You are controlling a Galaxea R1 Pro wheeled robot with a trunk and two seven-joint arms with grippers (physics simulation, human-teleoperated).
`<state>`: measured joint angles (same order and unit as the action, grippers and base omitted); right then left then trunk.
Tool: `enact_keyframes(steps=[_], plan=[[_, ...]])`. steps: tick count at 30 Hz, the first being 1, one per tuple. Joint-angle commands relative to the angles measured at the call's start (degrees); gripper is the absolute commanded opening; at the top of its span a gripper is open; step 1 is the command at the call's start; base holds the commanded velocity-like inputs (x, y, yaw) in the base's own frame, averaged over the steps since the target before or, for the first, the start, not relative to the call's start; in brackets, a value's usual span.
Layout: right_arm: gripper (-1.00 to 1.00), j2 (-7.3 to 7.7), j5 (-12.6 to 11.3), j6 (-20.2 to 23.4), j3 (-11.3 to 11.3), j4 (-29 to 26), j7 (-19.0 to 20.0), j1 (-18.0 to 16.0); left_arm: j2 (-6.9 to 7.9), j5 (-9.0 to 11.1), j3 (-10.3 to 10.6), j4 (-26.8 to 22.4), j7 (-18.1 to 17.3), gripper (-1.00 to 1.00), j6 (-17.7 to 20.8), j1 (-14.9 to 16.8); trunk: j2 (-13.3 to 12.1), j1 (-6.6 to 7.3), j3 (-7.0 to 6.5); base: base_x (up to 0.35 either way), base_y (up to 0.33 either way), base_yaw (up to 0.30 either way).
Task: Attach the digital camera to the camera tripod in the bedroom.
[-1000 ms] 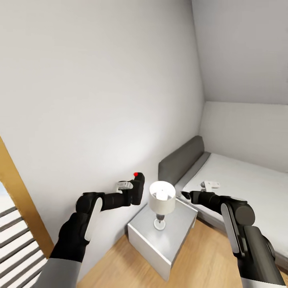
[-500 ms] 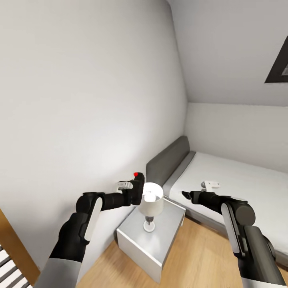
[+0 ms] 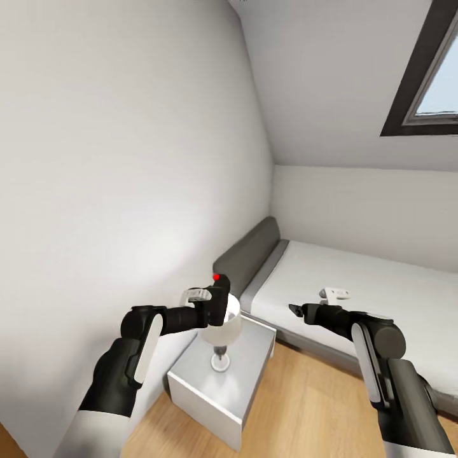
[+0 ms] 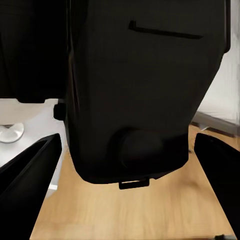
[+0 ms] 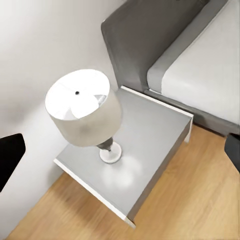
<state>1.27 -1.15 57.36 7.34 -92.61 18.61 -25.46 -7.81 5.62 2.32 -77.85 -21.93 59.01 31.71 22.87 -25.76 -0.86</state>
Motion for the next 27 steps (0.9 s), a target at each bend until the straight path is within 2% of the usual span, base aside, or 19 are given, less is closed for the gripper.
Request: enact_keyframes(steps=[1, 27], plan=[[1.00, -0.02, -0.08, 0.26, 0.04, -0.02, 0.09, -0.03, -0.01, 0.71, -0.03, -0.03, 0.31, -1.00, 0.40, 0.02, 0.04, -0.02, -0.02, 0.000, 0.000, -0.236], [1.00, -0.21, -0.08, 0.27, 0.04, -0.06, 0.04, -0.03, -0.01, 0.71, -0.03, -0.02, 0.31, -1.00, 0.40, 0.02, 0.04, -0.02, -1.21, 0.000, 0.000, -0.236]])
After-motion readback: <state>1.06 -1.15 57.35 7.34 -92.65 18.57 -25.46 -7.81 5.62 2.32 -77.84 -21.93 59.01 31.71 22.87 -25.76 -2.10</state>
